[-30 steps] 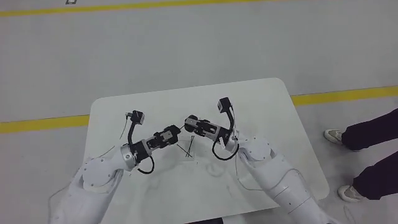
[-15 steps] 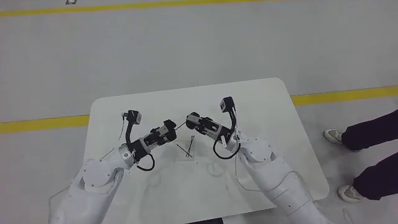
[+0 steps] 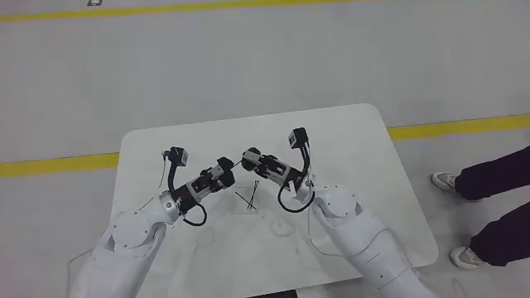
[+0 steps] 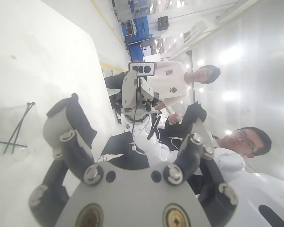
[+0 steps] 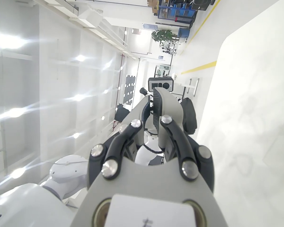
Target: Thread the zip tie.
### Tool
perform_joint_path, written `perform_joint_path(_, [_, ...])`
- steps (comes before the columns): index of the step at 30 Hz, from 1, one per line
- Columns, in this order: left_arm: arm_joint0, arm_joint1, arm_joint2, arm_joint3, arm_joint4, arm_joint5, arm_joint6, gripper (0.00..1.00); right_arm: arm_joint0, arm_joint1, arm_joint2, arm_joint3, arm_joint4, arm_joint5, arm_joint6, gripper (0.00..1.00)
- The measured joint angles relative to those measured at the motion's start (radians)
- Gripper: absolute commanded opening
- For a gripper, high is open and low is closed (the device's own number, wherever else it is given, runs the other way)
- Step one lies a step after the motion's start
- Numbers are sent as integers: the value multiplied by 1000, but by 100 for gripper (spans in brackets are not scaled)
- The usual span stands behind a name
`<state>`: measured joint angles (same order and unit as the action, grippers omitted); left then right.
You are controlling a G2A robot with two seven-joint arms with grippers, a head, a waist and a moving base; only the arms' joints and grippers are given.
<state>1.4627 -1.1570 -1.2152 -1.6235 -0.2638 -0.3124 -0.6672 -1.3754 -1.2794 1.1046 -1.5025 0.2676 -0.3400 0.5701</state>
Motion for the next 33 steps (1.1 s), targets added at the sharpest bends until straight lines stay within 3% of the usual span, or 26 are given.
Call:
perform_joint_path(3, [0, 2, 2, 0, 0, 0, 2, 100, 4, -5, -11, 5, -34, 0, -16, 0])
perform_joint_path(9, [2, 6, 3, -1, 2, -1, 7, 71, 10, -9, -20, 14, -105, 0, -43, 0])
perform_joint_path(10, [3, 7, 2, -2, 2, -2, 8, 56, 10, -9, -20, 15, -116, 0, -48, 0])
perform_joint_path(11, [3, 7, 1, -3, 2, -2, 9, 49, 9, -10, -20, 15, -124, 0, -52, 0])
perform_joint_path(21, [1, 13, 6, -4, -6, 3, 6, 37, 10, -14, -26, 27, -153, 0, -68, 0])
perform_joint_path(33, [-6, 19, 12, 1, -9, 12, 9, 30, 13, -20, -38, 32, -200, 0, -101, 0])
